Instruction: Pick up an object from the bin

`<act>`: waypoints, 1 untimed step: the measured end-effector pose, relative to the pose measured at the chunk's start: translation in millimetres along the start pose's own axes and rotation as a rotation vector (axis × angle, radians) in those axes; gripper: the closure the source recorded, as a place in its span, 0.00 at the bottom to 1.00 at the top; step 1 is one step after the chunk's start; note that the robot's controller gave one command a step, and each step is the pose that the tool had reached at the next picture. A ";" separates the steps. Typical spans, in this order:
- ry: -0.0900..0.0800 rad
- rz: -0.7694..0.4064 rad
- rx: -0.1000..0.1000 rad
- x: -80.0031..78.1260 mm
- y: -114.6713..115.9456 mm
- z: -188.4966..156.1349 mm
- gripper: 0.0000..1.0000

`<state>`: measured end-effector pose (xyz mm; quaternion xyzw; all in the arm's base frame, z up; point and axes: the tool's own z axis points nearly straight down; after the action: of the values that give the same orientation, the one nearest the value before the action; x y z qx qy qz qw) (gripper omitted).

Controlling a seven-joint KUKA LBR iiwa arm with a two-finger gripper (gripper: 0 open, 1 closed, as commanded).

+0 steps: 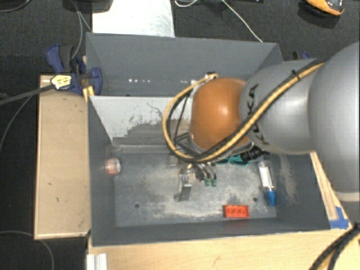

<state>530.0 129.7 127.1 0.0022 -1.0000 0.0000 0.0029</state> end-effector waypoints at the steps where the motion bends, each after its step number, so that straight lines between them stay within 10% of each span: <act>1: -0.008 0.007 -0.001 -1.9 -0.7 -4.6 0.00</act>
Offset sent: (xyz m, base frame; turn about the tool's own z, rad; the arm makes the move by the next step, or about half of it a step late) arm 0.0367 -0.0717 0.0063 -0.0654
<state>532.0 128.9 131.8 -0.0011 -1.0000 -0.0005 -0.0011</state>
